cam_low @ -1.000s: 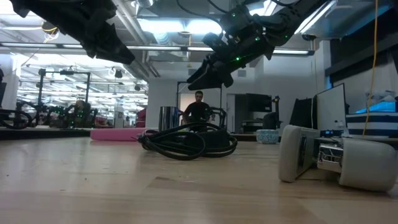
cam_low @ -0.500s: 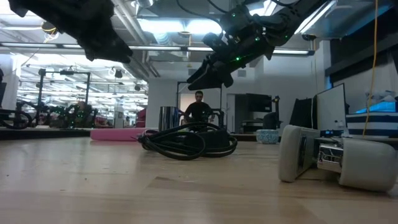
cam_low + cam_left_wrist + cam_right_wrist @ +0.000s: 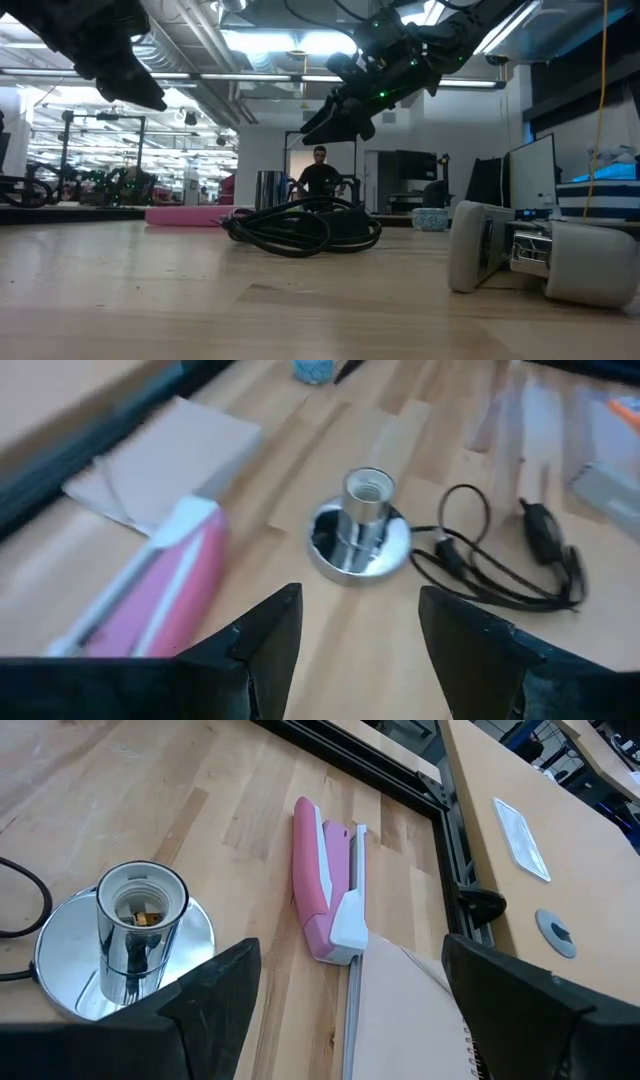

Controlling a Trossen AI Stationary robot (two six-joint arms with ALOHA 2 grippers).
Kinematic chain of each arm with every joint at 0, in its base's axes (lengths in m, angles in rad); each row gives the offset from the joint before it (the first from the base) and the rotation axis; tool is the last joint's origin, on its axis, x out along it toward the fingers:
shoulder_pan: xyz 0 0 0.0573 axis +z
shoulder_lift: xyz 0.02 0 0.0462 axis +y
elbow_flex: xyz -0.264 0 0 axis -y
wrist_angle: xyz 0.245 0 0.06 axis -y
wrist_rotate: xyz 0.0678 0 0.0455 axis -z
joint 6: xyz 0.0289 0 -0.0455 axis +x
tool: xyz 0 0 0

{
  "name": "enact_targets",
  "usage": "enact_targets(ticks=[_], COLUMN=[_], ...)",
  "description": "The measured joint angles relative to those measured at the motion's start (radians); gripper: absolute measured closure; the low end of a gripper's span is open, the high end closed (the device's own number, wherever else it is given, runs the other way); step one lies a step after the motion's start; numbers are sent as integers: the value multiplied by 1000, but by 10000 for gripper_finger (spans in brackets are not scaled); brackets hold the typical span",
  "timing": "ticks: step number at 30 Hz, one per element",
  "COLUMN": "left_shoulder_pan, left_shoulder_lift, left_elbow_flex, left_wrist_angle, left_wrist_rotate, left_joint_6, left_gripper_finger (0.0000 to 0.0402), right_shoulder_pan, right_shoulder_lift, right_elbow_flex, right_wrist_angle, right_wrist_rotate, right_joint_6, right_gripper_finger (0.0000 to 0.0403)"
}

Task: Screw lightbulb
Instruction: Insert light bulb into the lamp

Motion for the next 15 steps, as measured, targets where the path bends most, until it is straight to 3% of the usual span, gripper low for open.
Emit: enact_targets(ticks=[5, 9, 15], left_shoulder_pan=[0, 0, -1], left_shoulder_lift=[-2, -2, -2], left_elbow_flex=[0, 0, 0], left_wrist_angle=[1, -1, -79], left_wrist_rotate=[-44, -44, 125], left_joint_6=[65, 12, -234], left_gripper_finger=[208, 208, 208], right_shoulder_pan=[0, 0, 0], right_shoulder_lift=[0, 0, 0], right_elbow_flex=[0, 0, 0], right_wrist_angle=[0, 0, 0], right_wrist_rotate=[0, 0, 0], right_joint_6=[0, 0, 0], right_gripper_finger=[86, 86, 86])
